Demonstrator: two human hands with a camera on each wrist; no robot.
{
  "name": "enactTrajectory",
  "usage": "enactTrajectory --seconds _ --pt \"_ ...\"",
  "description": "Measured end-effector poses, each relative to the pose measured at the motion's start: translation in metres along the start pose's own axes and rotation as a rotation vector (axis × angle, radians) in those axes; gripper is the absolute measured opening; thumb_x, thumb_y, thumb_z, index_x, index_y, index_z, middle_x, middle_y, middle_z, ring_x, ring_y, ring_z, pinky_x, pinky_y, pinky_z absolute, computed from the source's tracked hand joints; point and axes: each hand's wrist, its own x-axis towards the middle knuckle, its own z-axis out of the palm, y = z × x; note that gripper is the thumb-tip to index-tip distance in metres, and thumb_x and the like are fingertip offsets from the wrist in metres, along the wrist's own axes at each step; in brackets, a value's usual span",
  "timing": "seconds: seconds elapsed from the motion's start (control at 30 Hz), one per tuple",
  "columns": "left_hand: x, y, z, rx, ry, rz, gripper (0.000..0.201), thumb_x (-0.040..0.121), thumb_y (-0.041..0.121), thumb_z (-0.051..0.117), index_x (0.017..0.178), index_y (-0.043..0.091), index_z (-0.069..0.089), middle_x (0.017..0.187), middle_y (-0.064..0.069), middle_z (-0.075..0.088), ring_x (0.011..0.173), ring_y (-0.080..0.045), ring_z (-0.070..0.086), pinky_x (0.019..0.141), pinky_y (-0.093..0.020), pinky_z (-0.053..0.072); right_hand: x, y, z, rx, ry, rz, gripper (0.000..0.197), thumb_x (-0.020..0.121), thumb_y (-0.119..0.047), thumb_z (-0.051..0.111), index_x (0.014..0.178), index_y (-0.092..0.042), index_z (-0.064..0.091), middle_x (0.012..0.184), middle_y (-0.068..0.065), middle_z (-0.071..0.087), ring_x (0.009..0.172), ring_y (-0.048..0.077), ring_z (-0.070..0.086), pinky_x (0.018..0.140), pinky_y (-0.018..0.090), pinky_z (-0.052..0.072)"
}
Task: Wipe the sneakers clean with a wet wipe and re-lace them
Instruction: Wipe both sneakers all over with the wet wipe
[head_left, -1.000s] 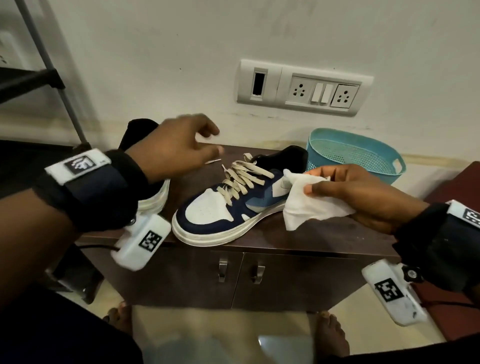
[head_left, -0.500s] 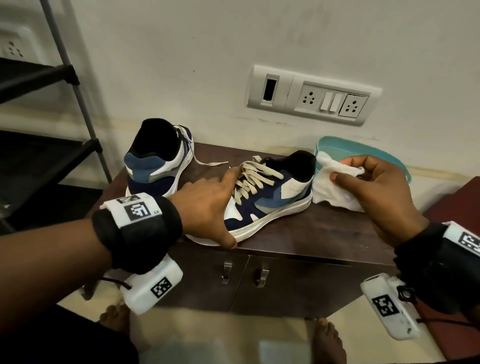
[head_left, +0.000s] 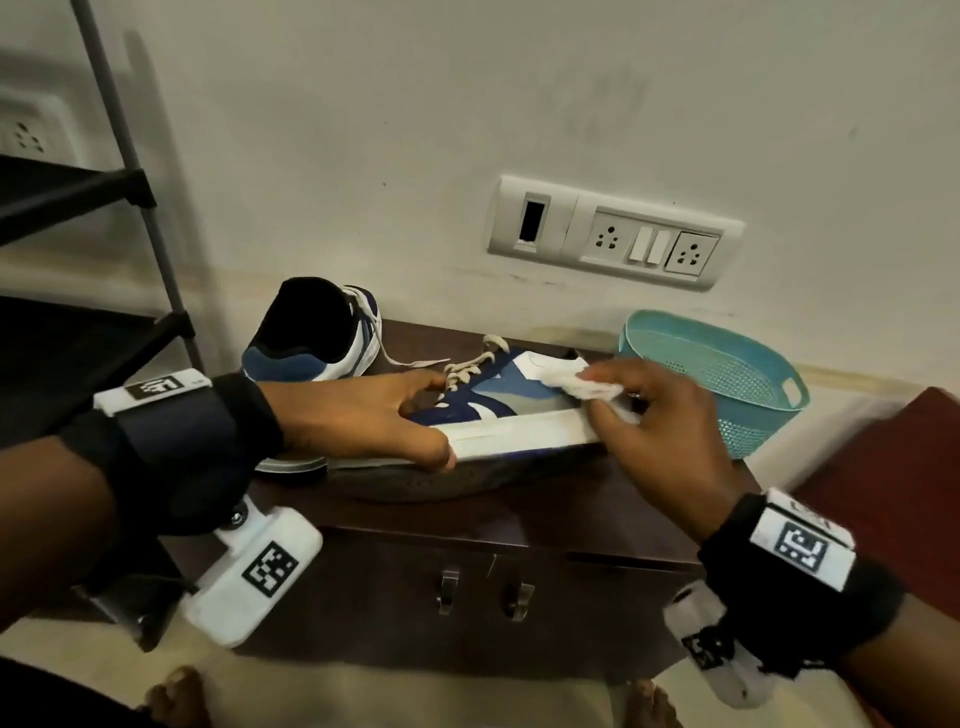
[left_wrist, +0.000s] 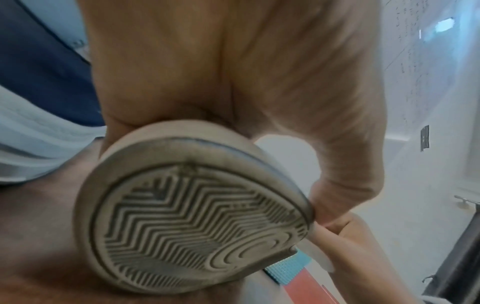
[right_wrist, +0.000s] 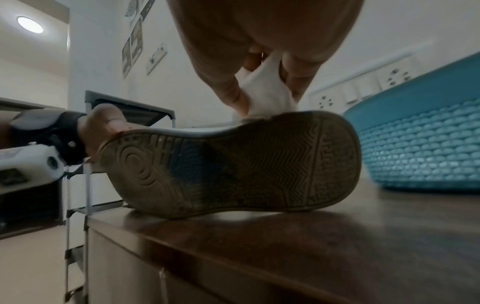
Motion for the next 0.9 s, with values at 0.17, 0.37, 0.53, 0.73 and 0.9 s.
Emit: enactTrajectory --seconds 0.17,0.37,0.53,0.73,0.9 --pt "-0.006 0.004 0.006 0.001 0.011 0.018 0.1 0.059 0.068 0.078 0.143 0.047 0.028 0.14 0.024 0.054 0.122 0.001 0.058 0.108 -0.028 0.046 -0.016 -0.001 0.009 -0.091 -0.095 -0.149 0.033 0.094 -0.009 0.068 0.126 -0.015 0.072 0.131 -0.007 0.067 0.124 -0.003 0.054 0.108 0.005 0.032" --pt "-0.012 0.006 0.018 -0.003 0.111 0.081 0.11 0.056 0.075 0.081 0.147 0.044 0.027 0.13 0.026 0.061 0.112 0.001 0.064 0.101 -0.028 0.052 -0.026 0.005 0.012 -0.186 -0.138 -0.244 0.039 0.1 -0.019 0.054 0.138 -0.011 0.062 0.136 0.005 0.053 0.125 0.008 0.048 0.105 0.002 0.028" --pt "-0.008 0.015 0.022 -0.02 0.173 0.126 0.112 0.058 0.068 0.081 0.15 0.048 0.021 0.137 0.027 0.055 0.119 0.004 0.059 0.107 -0.028 0.048 -0.007 0.006 -0.006 -0.143 0.042 -0.236 0.025 0.089 -0.012 0.066 0.109 -0.016 0.078 0.103 0.0 0.068 0.103 0.015 0.056 0.09 0.015 0.038" --pt "0.001 0.018 0.022 -0.031 0.209 0.11 0.112 0.052 0.07 0.08 0.148 0.043 0.028 0.135 0.025 0.056 0.115 0.001 0.062 0.103 -0.029 0.051 -0.004 0.016 0.004 -0.062 -0.05 -0.1 0.023 0.082 0.002 0.073 0.092 -0.019 0.076 0.098 -0.004 0.067 0.094 0.007 0.062 0.081 0.017 0.048" --pt "0.002 0.017 0.024 -0.02 0.245 0.084 0.114 0.05 0.074 0.078 0.147 0.044 0.027 0.132 0.027 0.056 0.114 0.005 0.06 0.102 -0.026 0.051 -0.017 -0.025 0.02 0.124 -0.173 -0.163 0.016 0.085 -0.022 0.073 0.099 -0.017 0.078 0.1 -0.006 0.068 0.098 0.007 0.064 0.084 0.025 0.051"
